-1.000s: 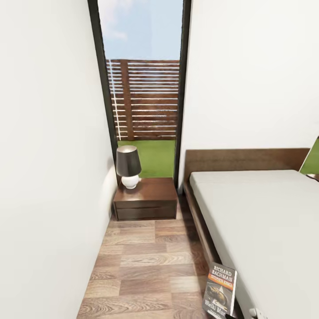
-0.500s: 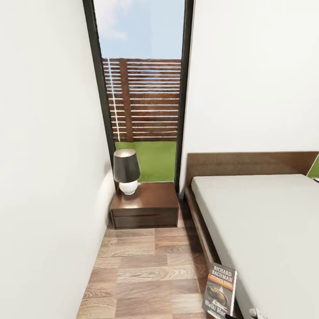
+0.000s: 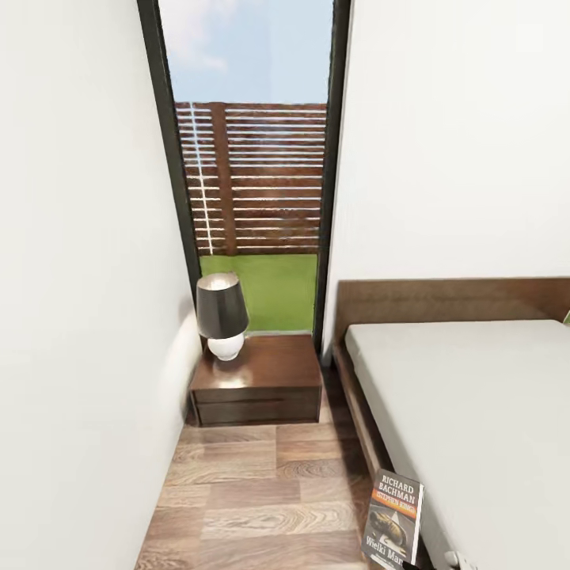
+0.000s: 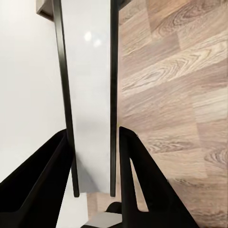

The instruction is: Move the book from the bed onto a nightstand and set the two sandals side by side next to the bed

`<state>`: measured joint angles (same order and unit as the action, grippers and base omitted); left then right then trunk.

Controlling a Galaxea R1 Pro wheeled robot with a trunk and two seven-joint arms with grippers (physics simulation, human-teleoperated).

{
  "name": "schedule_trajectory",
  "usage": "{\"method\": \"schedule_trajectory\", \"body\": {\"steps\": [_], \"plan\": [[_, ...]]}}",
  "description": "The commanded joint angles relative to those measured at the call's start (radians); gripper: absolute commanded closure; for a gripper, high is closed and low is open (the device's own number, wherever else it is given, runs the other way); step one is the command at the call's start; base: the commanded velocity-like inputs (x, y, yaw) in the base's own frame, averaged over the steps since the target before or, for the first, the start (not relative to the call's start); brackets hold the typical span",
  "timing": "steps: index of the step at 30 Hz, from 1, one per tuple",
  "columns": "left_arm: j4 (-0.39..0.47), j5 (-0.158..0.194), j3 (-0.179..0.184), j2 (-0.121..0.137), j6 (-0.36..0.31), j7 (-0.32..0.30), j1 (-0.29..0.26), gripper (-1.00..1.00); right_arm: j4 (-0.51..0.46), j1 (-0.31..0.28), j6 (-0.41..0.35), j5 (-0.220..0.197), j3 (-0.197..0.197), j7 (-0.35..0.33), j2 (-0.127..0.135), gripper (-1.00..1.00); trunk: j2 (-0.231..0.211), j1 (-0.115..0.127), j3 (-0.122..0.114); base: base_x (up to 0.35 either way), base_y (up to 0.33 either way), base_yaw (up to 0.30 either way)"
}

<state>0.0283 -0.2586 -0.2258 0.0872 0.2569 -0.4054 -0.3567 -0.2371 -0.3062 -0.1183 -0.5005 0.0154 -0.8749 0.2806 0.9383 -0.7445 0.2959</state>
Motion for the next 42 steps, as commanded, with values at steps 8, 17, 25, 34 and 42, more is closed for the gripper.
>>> {"method": "schedule_trajectory", "body": {"steps": [8,17,25,34,42], "plan": [[-0.001,-0.01,-0.009,0.0,0.004,-0.002,-0.001,-1.0,-0.001,-0.001,-0.011,-0.009,0.003,-0.003,0.0,1.0,0.001,-0.001,0.001,0.333,0.0,0.0],[-0.001,-0.01,-0.009,0.0,0.004,-0.001,-0.001,-1.0,-0.001,-0.001,-0.011,-0.009,0.003,-0.003,0.0,1.0,0.001,-0.001,0.001,0.333,0.0,0.0],[-0.001,-0.01,-0.009,0.0,0.004,-0.001,-0.001,-1.0,-0.001,-0.001,-0.011,-0.009,0.003,-0.003,0.0,1.0,0.001,-0.001,0.001,0.333,0.0,0.0],[-0.001,-0.01,-0.009,0.0,0.004,-0.001,-0.001,-1.0,-0.001,-0.001,-0.011,-0.009,0.003,-0.003,0.0,1.0,0.001,-0.001,0.001,0.333,0.0,0.0],[-0.001,-0.01,-0.009,0.0,0.004,-0.001,-0.001,-1.0,-0.001,-0.001,-0.011,-0.009,0.003,-0.003,0.0,1.0,0.001,-0.001,0.001,0.317,0.0,0.0]]}}
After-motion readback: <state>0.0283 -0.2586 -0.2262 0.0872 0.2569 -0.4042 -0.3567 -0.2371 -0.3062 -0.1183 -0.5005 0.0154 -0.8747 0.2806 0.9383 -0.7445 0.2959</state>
